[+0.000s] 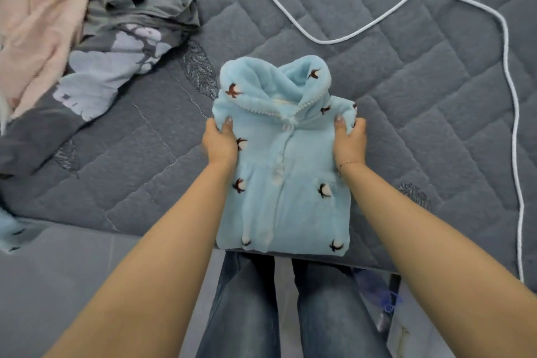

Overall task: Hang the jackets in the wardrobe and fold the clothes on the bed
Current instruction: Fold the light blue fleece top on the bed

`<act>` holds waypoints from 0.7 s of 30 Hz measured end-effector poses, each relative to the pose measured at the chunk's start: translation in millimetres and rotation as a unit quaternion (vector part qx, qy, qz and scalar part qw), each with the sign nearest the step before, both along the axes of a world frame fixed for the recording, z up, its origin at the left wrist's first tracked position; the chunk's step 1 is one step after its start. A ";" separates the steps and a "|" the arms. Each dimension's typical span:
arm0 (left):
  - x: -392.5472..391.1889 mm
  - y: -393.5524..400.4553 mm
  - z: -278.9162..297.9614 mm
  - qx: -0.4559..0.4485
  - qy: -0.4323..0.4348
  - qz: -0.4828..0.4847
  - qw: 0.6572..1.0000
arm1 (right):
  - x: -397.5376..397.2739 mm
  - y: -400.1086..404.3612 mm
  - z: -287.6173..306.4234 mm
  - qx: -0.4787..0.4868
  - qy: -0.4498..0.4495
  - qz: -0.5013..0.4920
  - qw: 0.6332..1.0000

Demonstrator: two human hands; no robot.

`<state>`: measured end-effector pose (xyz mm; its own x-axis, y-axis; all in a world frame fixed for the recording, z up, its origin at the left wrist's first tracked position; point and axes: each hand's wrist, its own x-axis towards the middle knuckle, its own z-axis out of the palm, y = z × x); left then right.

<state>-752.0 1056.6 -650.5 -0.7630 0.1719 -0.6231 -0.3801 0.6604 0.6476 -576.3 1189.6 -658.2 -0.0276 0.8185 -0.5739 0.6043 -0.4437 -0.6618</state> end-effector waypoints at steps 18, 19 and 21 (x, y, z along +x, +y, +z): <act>-99.9 76.4 60.9 0.048 -0.388 0.062 0.918 | -79.8 94.6 38.9 -0.265 0.091 -0.058 0.958; -101.7 69.9 62.9 0.090 -0.428 0.117 0.892 | -67.7 94.9 42.8 -0.325 0.168 -0.137 0.921; -97.2 59.3 62.6 0.151 -0.469 0.210 0.845 | -42.4 90.5 49.1 -0.414 0.266 -0.285 0.822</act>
<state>-849.3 1115.8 -588.0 0.0081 0.2679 -0.9634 -0.9789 0.1986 0.0470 -618.7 1280.2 -609.1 -0.2022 0.1192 -0.9721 -0.1352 -0.9865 -0.0928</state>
